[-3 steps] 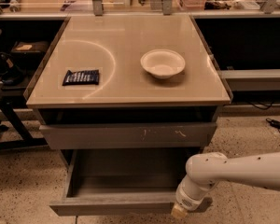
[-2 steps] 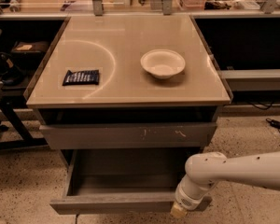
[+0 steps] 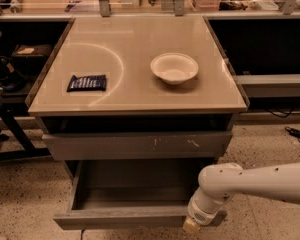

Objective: Close middle drawer

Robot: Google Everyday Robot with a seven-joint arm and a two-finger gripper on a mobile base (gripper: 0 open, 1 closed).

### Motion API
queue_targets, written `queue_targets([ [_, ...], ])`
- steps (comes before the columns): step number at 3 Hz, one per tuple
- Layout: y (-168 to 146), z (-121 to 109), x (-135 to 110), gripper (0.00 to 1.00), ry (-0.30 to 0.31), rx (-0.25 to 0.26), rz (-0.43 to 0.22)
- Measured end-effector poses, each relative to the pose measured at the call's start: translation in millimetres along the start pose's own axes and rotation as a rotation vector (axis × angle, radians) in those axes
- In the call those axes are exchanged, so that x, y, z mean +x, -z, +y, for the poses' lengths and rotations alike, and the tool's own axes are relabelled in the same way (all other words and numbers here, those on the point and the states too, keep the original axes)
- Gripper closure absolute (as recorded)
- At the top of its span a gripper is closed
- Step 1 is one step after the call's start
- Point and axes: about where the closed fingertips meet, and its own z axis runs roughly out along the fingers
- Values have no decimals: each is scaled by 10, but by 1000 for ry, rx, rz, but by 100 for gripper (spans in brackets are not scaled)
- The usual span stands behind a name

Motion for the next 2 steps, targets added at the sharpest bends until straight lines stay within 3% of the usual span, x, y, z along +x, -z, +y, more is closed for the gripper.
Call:
queue_targets([
  [1,0,0,0,13,0,0,0],
  [2,-1,0,0,0,0,0,0],
])
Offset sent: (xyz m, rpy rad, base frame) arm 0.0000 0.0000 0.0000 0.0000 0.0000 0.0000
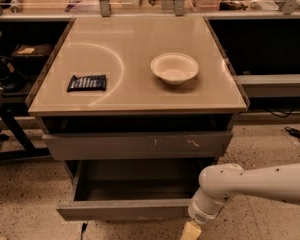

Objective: Close middle drawer

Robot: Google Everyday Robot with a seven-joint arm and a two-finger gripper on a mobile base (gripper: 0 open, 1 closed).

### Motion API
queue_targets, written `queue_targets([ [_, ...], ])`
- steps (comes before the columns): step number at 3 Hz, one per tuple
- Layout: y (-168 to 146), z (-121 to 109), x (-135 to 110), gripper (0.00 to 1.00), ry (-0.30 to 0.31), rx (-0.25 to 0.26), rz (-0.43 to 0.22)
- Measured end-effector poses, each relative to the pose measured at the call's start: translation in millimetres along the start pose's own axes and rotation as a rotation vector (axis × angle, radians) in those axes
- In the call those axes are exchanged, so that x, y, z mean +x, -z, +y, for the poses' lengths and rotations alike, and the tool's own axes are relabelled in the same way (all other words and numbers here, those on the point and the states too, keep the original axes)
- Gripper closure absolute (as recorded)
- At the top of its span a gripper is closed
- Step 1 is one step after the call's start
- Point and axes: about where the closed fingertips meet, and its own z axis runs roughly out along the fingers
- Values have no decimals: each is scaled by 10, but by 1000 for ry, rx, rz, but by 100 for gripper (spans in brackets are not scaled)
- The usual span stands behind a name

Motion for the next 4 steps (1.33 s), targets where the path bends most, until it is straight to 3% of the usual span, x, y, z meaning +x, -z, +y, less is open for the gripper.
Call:
queue_targets([
  [1,0,0,0,19,0,0,0],
  [3,0,0,0,65,0,0,0],
  [4,37,-130,-148,88,38,27,-25],
])
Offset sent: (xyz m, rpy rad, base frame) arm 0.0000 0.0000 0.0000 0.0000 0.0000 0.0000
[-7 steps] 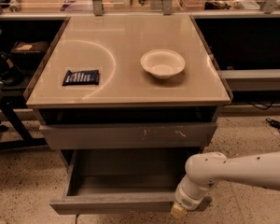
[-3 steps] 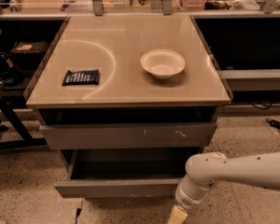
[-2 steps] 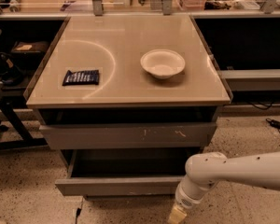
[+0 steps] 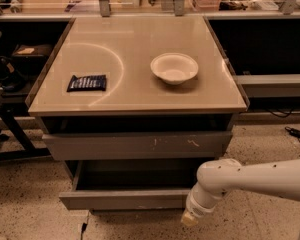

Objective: Close middle drawer

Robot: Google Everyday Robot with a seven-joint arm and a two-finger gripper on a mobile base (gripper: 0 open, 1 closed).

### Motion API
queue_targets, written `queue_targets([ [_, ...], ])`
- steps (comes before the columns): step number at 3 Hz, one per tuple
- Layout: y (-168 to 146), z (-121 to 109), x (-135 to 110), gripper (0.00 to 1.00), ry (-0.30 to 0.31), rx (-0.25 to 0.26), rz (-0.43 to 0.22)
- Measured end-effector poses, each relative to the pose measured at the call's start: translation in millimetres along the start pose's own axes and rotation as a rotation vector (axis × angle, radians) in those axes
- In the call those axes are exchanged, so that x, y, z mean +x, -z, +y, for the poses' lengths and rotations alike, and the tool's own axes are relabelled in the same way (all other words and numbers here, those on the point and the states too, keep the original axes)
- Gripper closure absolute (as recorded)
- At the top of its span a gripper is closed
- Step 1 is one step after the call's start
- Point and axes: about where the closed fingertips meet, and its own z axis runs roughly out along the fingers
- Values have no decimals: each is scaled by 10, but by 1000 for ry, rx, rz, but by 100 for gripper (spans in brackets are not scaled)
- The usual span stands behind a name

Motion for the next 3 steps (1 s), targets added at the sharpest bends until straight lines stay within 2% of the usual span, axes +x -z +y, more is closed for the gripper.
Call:
queue_targets([
  [1,76,-257,-130,100,10,63,-17],
  [3,109,-614,-269,100,-1,125,-13],
])
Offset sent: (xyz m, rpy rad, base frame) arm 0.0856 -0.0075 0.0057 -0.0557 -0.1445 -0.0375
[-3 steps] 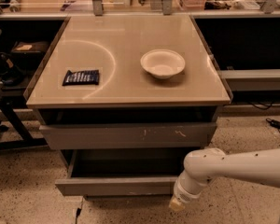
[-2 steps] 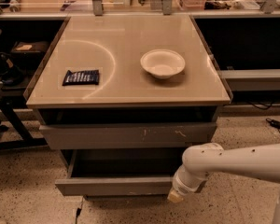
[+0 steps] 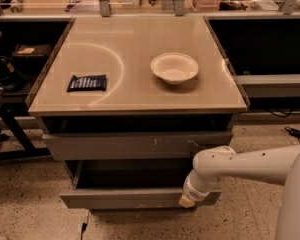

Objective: Close middle drawer

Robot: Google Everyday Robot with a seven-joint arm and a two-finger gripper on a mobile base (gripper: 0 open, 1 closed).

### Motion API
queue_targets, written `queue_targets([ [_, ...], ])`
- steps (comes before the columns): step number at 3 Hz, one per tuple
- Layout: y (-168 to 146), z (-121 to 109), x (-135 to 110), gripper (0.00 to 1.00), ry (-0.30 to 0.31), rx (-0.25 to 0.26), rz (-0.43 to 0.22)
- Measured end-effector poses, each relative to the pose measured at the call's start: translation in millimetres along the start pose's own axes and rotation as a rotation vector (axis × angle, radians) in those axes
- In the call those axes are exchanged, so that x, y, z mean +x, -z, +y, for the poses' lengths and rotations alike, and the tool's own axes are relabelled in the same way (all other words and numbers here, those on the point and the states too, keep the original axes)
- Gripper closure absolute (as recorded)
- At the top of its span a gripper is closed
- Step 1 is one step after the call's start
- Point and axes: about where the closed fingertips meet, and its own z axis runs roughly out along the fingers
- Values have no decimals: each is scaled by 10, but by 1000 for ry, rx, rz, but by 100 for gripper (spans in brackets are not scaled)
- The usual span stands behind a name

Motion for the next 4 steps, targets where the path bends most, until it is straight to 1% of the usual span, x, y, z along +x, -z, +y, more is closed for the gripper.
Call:
queue_targets([
  [1,-1,-2,0,82,0,0,0],
  [4,-1,-1,0,12,0,0,0],
])
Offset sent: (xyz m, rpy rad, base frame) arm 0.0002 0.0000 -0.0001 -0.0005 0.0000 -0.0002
